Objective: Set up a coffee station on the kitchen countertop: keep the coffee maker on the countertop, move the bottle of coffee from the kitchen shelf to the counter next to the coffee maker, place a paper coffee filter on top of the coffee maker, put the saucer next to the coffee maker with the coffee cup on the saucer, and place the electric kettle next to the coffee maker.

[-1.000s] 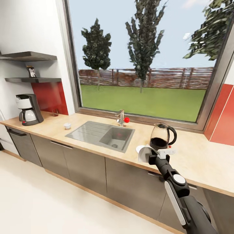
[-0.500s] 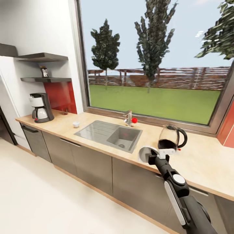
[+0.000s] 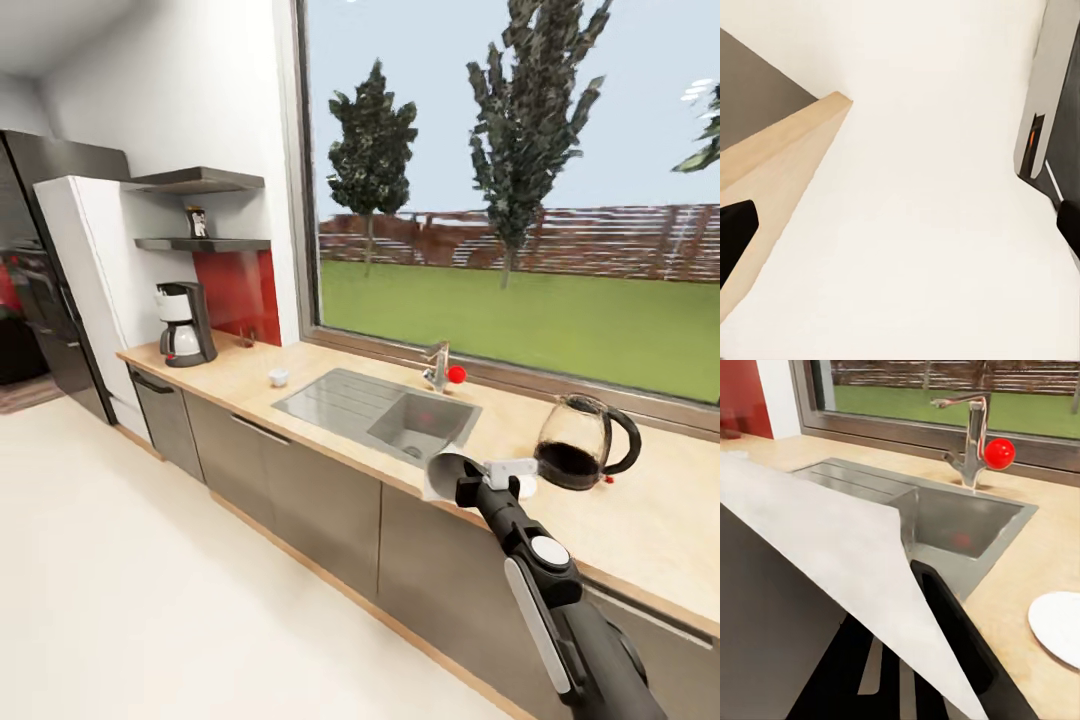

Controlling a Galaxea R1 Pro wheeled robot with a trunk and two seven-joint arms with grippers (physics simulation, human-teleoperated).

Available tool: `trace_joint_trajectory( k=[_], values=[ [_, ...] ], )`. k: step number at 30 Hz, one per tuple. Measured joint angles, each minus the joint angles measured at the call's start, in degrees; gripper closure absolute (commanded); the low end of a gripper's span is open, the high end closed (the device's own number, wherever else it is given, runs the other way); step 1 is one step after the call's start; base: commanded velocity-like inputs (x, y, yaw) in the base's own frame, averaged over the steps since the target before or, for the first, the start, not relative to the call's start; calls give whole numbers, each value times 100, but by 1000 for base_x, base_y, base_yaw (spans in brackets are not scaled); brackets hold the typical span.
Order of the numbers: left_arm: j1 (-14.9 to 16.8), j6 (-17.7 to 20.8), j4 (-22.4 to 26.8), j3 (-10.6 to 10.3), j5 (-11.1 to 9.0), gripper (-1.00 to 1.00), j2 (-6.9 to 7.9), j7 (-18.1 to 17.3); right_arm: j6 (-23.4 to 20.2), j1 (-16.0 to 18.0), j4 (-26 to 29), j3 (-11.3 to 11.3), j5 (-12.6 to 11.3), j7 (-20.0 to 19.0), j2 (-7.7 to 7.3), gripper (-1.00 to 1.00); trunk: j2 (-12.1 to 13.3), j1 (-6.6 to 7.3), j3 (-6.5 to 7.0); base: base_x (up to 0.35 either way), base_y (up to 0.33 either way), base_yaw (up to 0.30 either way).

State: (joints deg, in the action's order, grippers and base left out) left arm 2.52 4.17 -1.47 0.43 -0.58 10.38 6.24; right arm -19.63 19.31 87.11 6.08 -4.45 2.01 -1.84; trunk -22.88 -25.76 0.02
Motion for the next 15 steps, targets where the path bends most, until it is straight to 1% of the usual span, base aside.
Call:
trace_joint_trajectory(
  k=[15],
  values=[
    [-4,-2,8,3,-6,-100,-2,-4,0,1,0,9,0,0,16,100,0,0,0,0,0,279]
  ],
)
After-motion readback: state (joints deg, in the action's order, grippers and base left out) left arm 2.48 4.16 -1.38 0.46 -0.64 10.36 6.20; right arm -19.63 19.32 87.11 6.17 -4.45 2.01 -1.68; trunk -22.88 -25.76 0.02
